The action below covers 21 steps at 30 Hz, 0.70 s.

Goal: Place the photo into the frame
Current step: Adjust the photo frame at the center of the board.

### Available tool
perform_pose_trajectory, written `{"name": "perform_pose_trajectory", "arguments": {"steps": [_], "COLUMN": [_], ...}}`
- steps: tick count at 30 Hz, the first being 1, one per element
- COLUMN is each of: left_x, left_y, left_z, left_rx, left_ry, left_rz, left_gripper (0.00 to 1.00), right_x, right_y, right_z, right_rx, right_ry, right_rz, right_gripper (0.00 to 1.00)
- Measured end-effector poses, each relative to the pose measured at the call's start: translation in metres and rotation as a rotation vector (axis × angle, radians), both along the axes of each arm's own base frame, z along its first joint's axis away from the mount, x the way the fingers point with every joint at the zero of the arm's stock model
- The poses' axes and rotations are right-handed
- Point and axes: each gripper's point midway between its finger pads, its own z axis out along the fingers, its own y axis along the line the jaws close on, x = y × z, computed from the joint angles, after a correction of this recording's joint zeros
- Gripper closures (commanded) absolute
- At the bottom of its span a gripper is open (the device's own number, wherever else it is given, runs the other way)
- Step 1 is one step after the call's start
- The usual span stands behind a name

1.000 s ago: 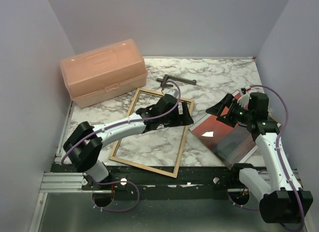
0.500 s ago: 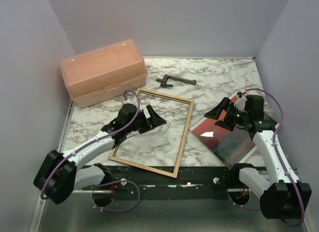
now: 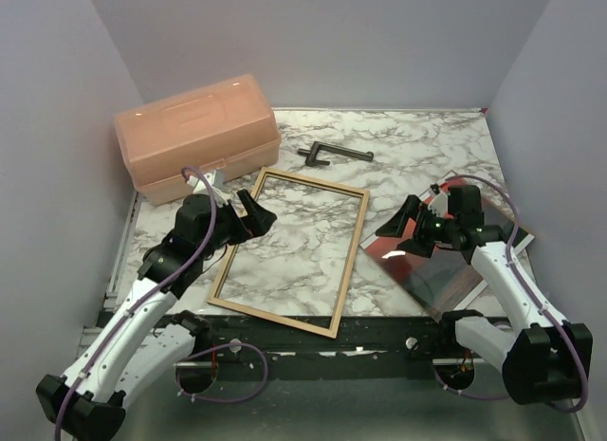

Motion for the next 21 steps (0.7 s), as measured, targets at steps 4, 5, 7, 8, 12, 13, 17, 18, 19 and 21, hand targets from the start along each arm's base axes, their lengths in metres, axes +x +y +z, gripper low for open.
{"name": "perform_pose_trajectory", "arguments": {"steps": [4, 5, 7, 8, 12, 13, 17, 18, 19, 21], "left_x": [-0.005, -0.007, -0.011, -0.013, -0.023, -0.026, -0.033, -0.034, -0.035, -0.037], "left_y": [0.02, 0.026, 0.033, 0.038, 0.047, 0.049, 0.053, 0.053, 0.054, 0.055], "left_z": [0.027, 0.033, 0.039, 0.04, 0.036, 0.035, 0.026, 0.023, 0.02, 0.014], "left_rx": [0.07, 0.09, 0.119, 0.135, 0.169, 0.171, 0.172, 0.173, 0.175, 0.182], "left_ry": [-0.067, -0.081, -0.097, -0.099, -0.09, -0.088, -0.079, -0.073, -0.065, -0.049], "left_rz": [0.04, 0.05, 0.063, 0.069, 0.077, 0.078, 0.081, 0.081, 0.081, 0.08], "left_gripper": [0.02, 0.01, 0.02, 0.01, 0.01, 0.02, 0.02, 0.02, 0.01, 0.01], "right_x": [-0.006, -0.007, -0.011, -0.014, -0.022, -0.024, -0.028, -0.03, -0.032, -0.037], "right_y": [0.016, 0.021, 0.03, 0.036, 0.052, 0.057, 0.07, 0.074, 0.077, 0.082], "right_z": [-0.009, -0.011, -0.016, -0.019, -0.032, -0.035, -0.047, -0.051, -0.056, -0.066], "right_rx": [-0.014, -0.019, -0.042, -0.057, -0.121, -0.144, -0.222, -0.243, -0.265, -0.311], "right_ry": [0.032, 0.036, 0.043, 0.049, 0.073, 0.074, 0.077, 0.081, 0.085, 0.096], "right_rz": [0.052, 0.064, 0.093, 0.112, 0.154, 0.165, 0.2, 0.21, 0.22, 0.239], "right_gripper": [0.01, 0.02, 0.03, 0.03, 0.06, 0.07, 0.1, 0.1, 0.12, 0.14]}}
